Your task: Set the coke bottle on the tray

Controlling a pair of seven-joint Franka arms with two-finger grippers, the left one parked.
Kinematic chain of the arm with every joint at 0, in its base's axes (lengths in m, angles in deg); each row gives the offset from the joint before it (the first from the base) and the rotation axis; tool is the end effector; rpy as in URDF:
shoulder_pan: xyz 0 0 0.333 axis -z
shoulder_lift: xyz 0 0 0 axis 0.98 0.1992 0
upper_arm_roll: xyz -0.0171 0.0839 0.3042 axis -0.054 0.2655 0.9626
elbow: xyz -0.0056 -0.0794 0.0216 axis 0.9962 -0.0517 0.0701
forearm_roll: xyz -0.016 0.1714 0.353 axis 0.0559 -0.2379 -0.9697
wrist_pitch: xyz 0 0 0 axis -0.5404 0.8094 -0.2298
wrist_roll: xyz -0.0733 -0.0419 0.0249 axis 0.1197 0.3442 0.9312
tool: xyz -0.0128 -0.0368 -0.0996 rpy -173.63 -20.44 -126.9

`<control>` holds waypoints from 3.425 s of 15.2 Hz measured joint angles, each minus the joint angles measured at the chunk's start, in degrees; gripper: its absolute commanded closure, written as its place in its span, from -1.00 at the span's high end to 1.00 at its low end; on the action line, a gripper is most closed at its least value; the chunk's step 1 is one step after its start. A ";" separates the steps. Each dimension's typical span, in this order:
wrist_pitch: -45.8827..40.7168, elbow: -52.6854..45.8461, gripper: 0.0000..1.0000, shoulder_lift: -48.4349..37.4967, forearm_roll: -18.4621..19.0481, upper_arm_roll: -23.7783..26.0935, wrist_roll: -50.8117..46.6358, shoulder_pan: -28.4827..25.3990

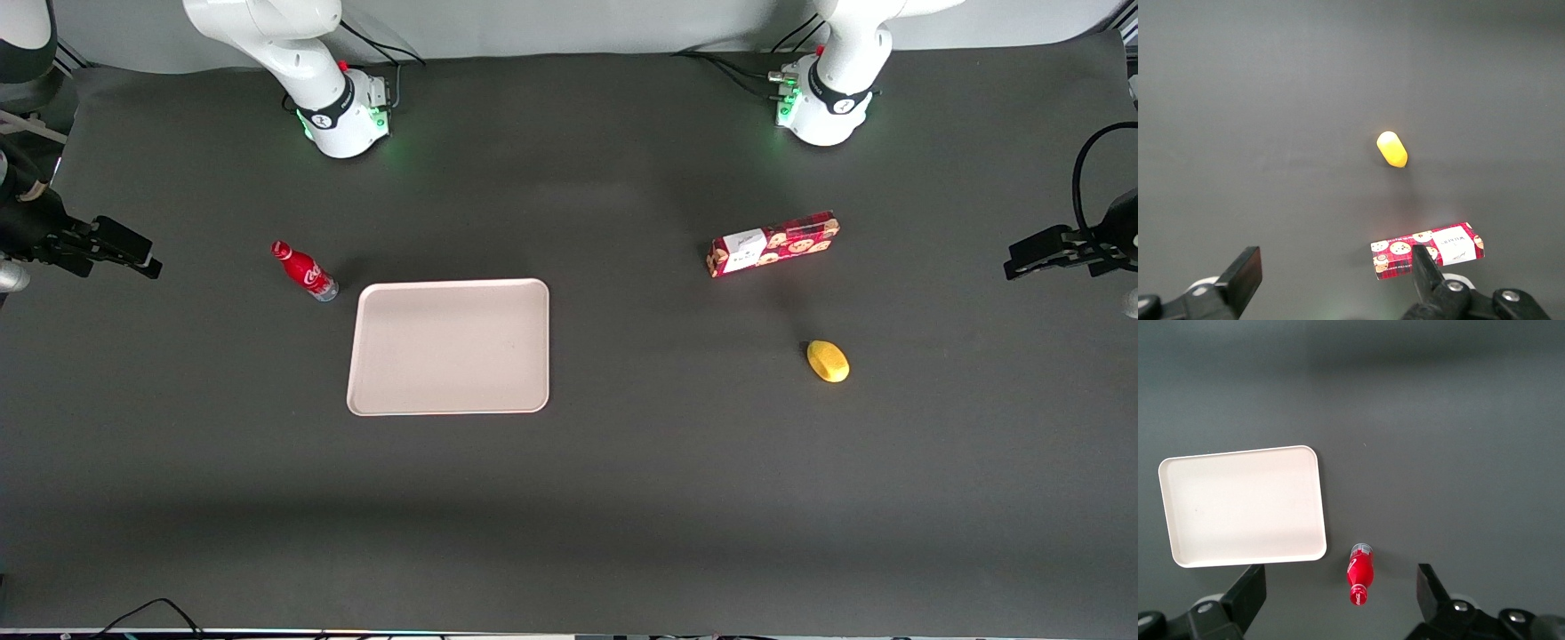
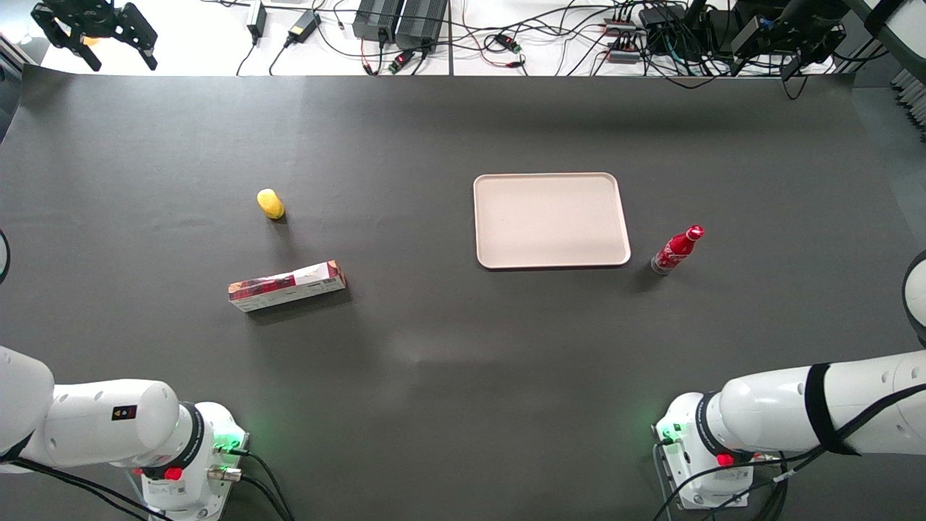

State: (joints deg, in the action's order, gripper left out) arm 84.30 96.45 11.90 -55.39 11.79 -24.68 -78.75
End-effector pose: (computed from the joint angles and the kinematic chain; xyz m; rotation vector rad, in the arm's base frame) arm 0.5414 -0.0257 0.6038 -3.0997 0.1443 -0.0549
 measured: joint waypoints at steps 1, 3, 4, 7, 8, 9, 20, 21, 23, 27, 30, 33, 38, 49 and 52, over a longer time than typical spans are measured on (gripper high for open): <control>-0.10 0.00 1.00 0.03 0.00 0.00 0.00 0.01; -0.51 0.00 1.00 0.03 0.00 0.01 0.00 0.01; -0.54 0.00 1.00 0.04 0.00 0.01 0.00 0.02; -0.55 0.00 1.00 0.09 0.00 0.01 0.00 0.14; -0.57 0.00 1.00 0.13 0.00 0.01 0.00 0.16; -0.69 0.00 1.00 0.18 0.00 0.02 0.00 0.15; 1.01 13.00 1.00 -5.76 0.00 1.13 0.00 0.16; 3.47 17.24 1.00 -8.23 0.00 1.78 -0.22 0.15; 7.90 25.98 1.00 -13.60 0.01 2.64 -0.70 0.15; 19.64 42.42 1.00 -22.59 0.02 2.79 -0.78 0.15; 26.79 51.41 1.00 -26.00 0.02 2.79 -0.82 0.32; 31.47 56.27 1.00 -26.71 0.02 2.79 -0.83 0.58; 36.76 60.71 1.00 -26.42 0.01 2.79 -0.84 0.88; 43.37 61.66 1.00 -20.30 0.01 2.67 -0.85 1.22; 44.48 61.67 1.00 -18.96 0.01 2.66 -0.85 1.23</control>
State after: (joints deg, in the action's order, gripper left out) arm 128.79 158.12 -7.07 -55.37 14.46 -25.53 -77.52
